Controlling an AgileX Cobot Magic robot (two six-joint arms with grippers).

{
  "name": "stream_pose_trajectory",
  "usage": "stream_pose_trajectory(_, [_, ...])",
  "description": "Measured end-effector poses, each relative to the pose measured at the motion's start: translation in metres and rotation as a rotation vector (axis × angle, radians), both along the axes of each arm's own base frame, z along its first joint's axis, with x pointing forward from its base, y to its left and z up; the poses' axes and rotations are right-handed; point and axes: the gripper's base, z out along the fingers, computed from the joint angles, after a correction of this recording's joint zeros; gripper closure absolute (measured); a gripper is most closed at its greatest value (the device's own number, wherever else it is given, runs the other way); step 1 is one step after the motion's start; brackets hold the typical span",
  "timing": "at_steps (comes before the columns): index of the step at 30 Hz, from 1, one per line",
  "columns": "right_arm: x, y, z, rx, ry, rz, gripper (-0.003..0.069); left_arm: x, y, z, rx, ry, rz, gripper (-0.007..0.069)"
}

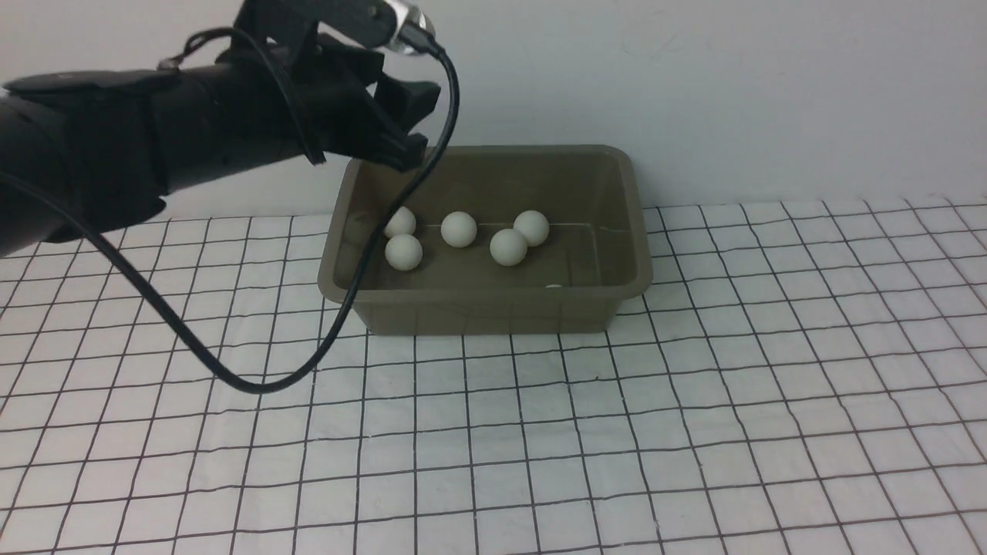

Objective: Put the table tennis balls into the box on the white checkered tablecloth.

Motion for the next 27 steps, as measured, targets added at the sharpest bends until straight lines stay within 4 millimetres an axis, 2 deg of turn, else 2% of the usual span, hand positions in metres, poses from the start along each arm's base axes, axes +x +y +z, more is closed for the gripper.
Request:
stream_pose_trajectory(4, [-0.009, -0.004, 0.002, 0.019, -0.003, 0.002, 0.0673, -0.018, -0.015, 0.01, -0.123, 0.027, -0.224, 0.0226])
stream_pose_trajectory(9, [-0.012, -0.006, 0.002, 0.023, 0.005, 0.002, 0.0673, -0.035, -0.026, 0.014, -0.233, 0.121, -0.427, 0.0226])
stream_pose_trajectory(12, [-0.014, -0.007, 0.002, 0.026, 0.007, 0.003, 0.0673, -0.047, -0.03, 0.01, -0.244, 0.228, -0.553, 0.0231])
stream_pose_trajectory(14, [-0.014, -0.007, 0.002, 0.027, 0.009, 0.003, 0.0673, -0.056, -0.031, 0.002, -0.173, 0.336, -0.616, 0.0253])
stream_pose_trajectory(15, [-0.014, -0.007, 0.002, 0.027, 0.009, 0.003, 0.0673, -0.056, -0.031, 0.002, -0.173, 0.336, -0.616, 0.0253])
stream_pose_trajectory(18, [-0.015, -0.007, 0.002, 0.036, 0.014, 0.008, 0.0673, -0.063, -0.024, -0.019, -0.02, 0.585, -0.572, 0.0336])
stream_pose_trajectory(19, [-0.016, -0.007, 0.002, 0.039, 0.017, 0.009, 0.0673, -0.064, -0.023, -0.022, -0.001, 0.61, -0.561, 0.0349])
stream_pose_trajectory(22, [-0.02, -0.008, 0.003, 0.049, 0.02, 0.013, 0.0673, -0.069, -0.013, -0.036, 0.123, 0.797, -0.473, 0.0481])
stream_pose_trajectory(27, [-0.033, -0.016, 0.002, 0.045, 0.04, 0.007, 0.0673, -0.075, -0.004, -0.037, 0.205, 0.853, -0.401, 0.0599])
